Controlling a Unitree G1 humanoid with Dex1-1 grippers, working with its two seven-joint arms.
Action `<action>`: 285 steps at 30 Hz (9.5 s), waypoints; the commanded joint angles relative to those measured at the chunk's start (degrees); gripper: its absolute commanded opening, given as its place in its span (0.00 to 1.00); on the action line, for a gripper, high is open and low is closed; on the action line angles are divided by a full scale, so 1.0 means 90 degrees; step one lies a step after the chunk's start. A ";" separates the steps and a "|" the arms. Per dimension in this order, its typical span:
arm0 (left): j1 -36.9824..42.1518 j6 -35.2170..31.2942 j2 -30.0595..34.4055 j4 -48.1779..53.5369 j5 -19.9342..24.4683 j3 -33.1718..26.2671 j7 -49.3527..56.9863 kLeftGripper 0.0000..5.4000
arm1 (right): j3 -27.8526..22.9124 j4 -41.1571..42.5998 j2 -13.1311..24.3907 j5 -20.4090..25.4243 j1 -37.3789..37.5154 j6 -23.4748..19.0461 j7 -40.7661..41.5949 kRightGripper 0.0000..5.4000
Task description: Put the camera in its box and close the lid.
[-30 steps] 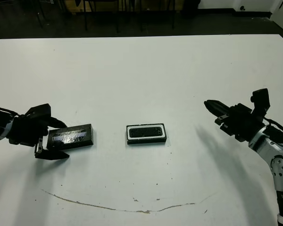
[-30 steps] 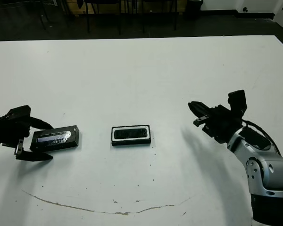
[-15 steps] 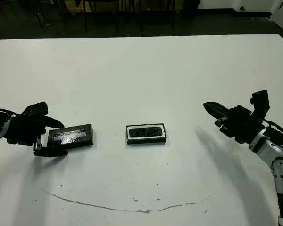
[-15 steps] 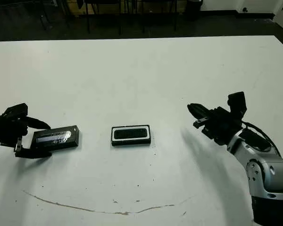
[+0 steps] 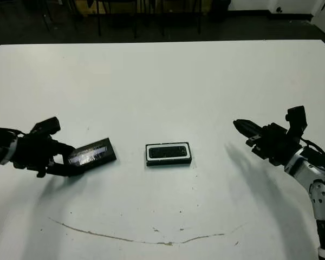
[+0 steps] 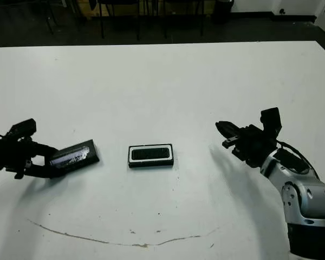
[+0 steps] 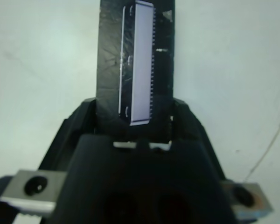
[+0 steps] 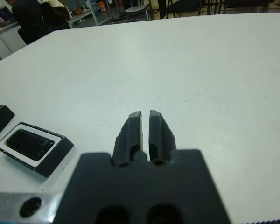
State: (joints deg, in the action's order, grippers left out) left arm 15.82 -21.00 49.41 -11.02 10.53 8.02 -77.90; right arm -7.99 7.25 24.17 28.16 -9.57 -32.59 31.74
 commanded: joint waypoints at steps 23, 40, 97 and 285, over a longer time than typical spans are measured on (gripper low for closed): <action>0.0008 -0.0699 -0.0688 0.1959 0.1194 -0.0494 0.1556 0.49 | 0.0259 -0.1325 -0.0683 -0.0004 -0.0188 0.1012 0.0521 0.00; 0.1512 -0.0300 -0.1530 -0.0521 0.0654 0.0646 0.0480 0.49 | 0.0224 -0.0964 -0.0661 -0.0020 -0.0035 0.0857 0.0432 0.00; 0.1592 -0.0542 -0.2627 -0.0905 -0.0162 0.1778 0.0103 0.49 | 0.0225 -0.0894 -0.0625 -0.0232 0.0186 0.1270 0.0427 0.00; -0.2664 0.1830 -0.4269 0.3198 -0.0204 -0.1202 0.7148 0.00 | 0.0575 -0.0074 -0.1589 -0.0585 0.0640 0.1808 -0.0648 0.00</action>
State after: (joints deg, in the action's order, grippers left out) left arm -7.50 -5.66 9.78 18.95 9.33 -1.55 -13.31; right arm -2.82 7.16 10.19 22.66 -3.97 -16.73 25.83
